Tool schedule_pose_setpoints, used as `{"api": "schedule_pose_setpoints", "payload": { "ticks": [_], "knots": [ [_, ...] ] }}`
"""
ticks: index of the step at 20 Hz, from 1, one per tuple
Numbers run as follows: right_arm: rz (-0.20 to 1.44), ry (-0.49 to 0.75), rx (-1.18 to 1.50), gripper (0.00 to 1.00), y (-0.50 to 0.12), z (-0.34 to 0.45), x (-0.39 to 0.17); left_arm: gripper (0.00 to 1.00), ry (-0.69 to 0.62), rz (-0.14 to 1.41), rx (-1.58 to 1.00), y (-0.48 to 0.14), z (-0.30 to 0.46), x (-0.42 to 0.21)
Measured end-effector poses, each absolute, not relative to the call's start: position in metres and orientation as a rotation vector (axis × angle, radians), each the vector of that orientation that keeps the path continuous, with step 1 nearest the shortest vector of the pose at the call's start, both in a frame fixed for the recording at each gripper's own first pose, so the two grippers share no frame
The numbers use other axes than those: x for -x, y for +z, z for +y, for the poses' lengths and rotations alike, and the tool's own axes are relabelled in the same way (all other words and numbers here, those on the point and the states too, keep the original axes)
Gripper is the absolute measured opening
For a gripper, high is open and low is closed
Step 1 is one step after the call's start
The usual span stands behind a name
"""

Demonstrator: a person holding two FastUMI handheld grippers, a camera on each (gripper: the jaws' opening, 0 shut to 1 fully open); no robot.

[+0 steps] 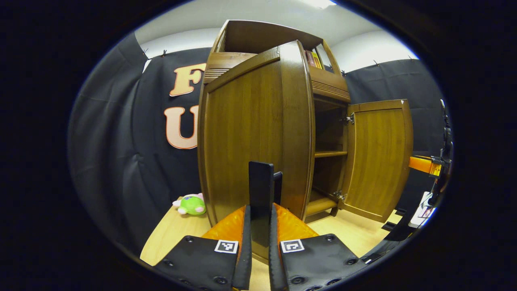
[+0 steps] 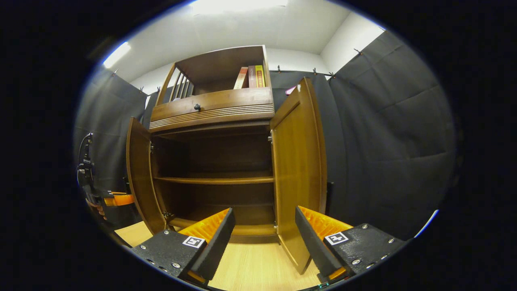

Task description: Open the right door of the double-door shoe cabinet with the right hand, and open the left door with the left hand.

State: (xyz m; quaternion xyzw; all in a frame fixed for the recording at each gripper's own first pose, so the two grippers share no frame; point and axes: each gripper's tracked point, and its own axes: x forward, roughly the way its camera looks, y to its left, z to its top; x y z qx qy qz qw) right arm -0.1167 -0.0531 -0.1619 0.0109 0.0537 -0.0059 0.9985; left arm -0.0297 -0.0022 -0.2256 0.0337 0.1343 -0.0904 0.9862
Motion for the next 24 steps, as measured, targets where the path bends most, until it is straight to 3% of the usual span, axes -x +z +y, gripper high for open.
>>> {"api": "schedule_pose_setpoints", "payload": {
  "ticks": [3,6,7,17,18,19,24],
  "knots": [
    [0.104,0.004,-0.016,0.92,-0.162,-0.043,0.113,0.17,-0.154,0.264,-0.114,-0.220,0.014,0.039],
    [0.102,0.027,-0.023,0.92,-0.161,-0.032,0.112,0.17,-0.132,0.265,-0.105,-0.216,0.028,0.046],
    [0.101,0.032,-0.024,1.00,-0.162,-0.030,0.111,0.17,-0.126,0.264,-0.101,-0.215,0.034,0.047],
    [0.098,0.060,-0.021,1.00,-0.166,-0.013,0.106,0.16,-0.082,0.252,-0.112,-0.212,0.072,0.048],
    [0.099,0.062,-0.023,0.92,-0.167,-0.012,0.104,0.16,-0.073,0.249,-0.107,-0.211,0.078,0.048],
    [0.101,0.061,-0.025,1.00,-0.169,-0.011,0.103,0.16,-0.062,0.246,-0.101,-0.210,0.084,0.047],
    [0.109,0.064,-0.030,1.00,-0.173,-0.008,0.099,0.16,-0.024,0.239,-0.076,-0.207,0.112,0.045]
  ]
}}
